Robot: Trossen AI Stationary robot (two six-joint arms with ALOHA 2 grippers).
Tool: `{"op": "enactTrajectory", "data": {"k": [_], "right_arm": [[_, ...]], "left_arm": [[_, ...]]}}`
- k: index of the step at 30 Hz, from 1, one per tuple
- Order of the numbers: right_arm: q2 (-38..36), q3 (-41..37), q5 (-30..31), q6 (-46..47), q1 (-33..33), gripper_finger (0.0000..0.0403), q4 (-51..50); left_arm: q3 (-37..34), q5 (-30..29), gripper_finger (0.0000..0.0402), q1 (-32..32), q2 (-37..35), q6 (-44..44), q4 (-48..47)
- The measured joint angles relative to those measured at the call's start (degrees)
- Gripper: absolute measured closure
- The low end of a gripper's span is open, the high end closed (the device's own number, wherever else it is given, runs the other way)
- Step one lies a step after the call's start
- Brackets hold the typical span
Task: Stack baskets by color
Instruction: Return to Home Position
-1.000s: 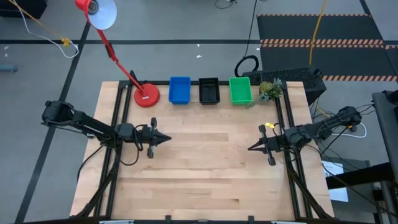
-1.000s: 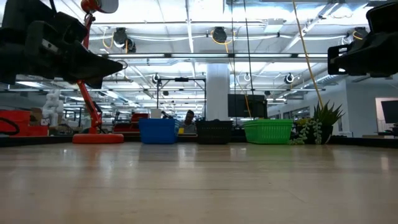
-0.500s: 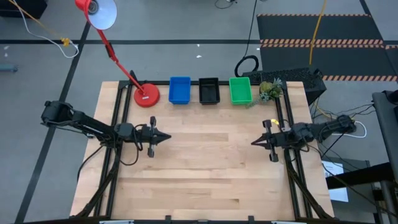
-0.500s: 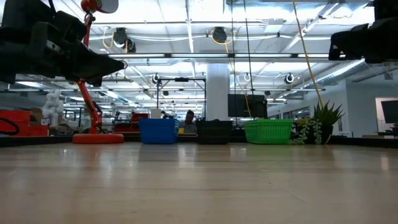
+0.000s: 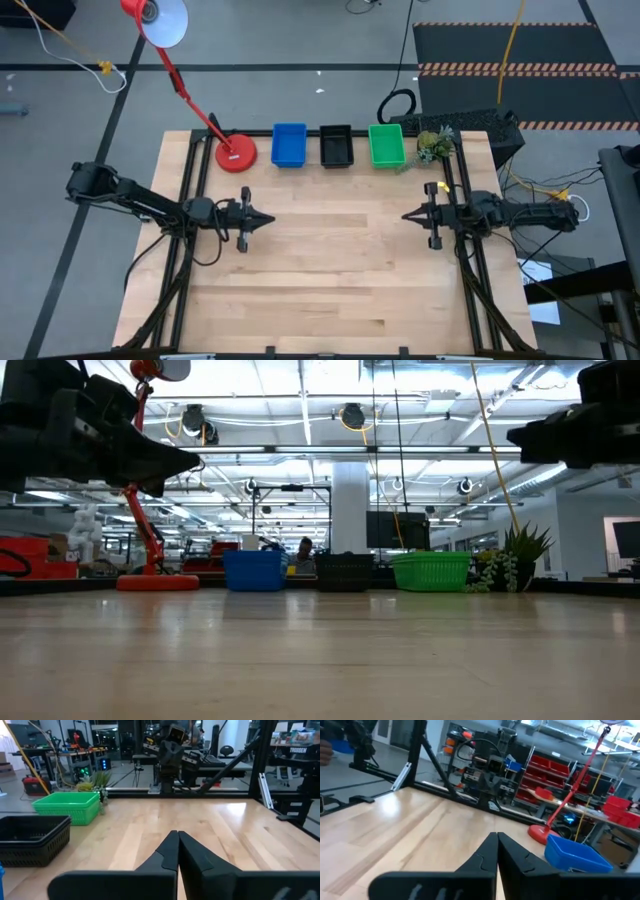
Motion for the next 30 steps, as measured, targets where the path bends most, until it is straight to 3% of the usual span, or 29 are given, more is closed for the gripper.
{"op": "enactTrajectory", "data": {"k": [15, 30], "right_arm": [[0.00, -0.09, 0.16, 2.12, -2.20, 0.0403, -0.51], [0.02, -0.09, 0.11, 6.39, -2.20, 0.0403, -0.53]], "left_arm": [[0.02, 0.02, 0.0395, -0.15, -1.14, 0.68, -0.97], [0.02, 2.75, 0.0395, 1.39, -17.49, 3.97, -18.93]]}}
